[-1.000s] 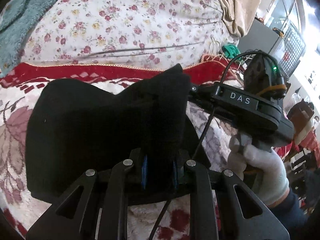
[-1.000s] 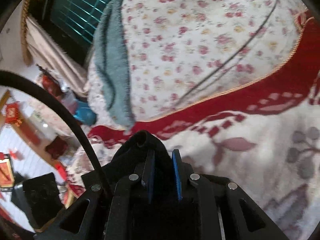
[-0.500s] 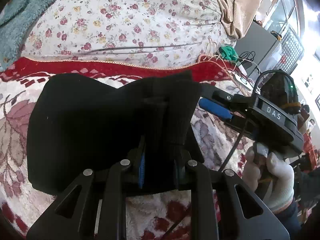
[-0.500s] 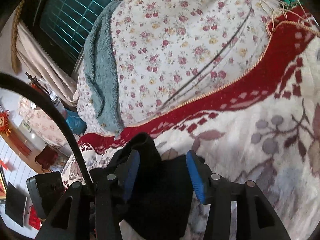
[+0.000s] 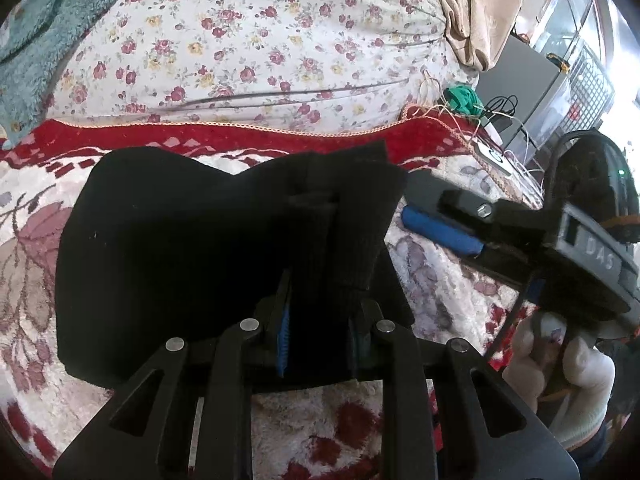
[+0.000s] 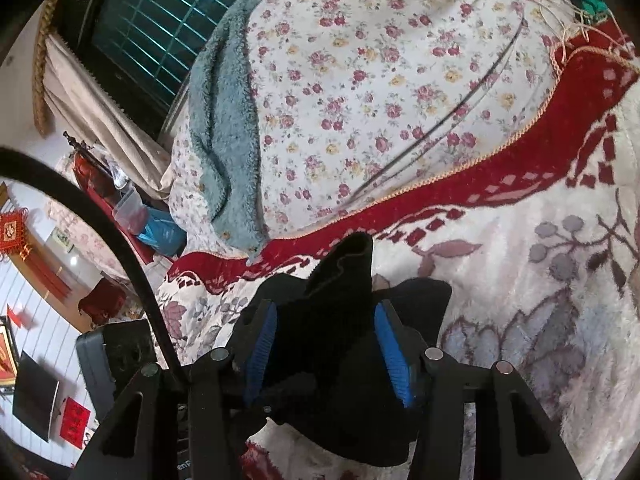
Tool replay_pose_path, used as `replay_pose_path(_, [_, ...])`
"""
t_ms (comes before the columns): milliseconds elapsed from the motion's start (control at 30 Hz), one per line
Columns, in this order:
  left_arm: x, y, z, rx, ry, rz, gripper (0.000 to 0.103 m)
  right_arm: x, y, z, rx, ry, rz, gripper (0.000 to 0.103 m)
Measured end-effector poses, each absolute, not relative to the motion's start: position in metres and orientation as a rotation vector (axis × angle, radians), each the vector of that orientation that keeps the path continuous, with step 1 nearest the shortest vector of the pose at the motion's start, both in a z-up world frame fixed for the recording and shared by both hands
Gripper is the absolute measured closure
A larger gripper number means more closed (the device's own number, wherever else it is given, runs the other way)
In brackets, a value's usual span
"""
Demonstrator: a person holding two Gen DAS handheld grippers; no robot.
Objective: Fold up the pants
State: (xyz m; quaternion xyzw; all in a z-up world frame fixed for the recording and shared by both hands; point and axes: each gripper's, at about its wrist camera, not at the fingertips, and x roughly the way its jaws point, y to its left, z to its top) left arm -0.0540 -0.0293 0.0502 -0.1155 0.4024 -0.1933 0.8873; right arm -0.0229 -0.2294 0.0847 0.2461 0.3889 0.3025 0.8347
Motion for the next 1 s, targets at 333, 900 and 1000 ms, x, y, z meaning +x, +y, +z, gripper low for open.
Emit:
replay_pose_path(333, [-0.077,-0.026,0.073,-0.265,0.821,-0.507,0.038,-0.021,-0.245,0.056,0.721,0.860,0.650,0.051])
replay_pose_path(900, [-0.086,0.037,0.074,-0.331,0.803,-0.409,0.038,-0.039,-0.268,0.060,0.752,0.830,0.560,0.048])
replay_pose_path(1000, [-0.085,0.041,0.074,-0.313,0.785,-0.386,0.038,-0.045,-0.265,0.068,0.697,0.816,0.553,0.048])
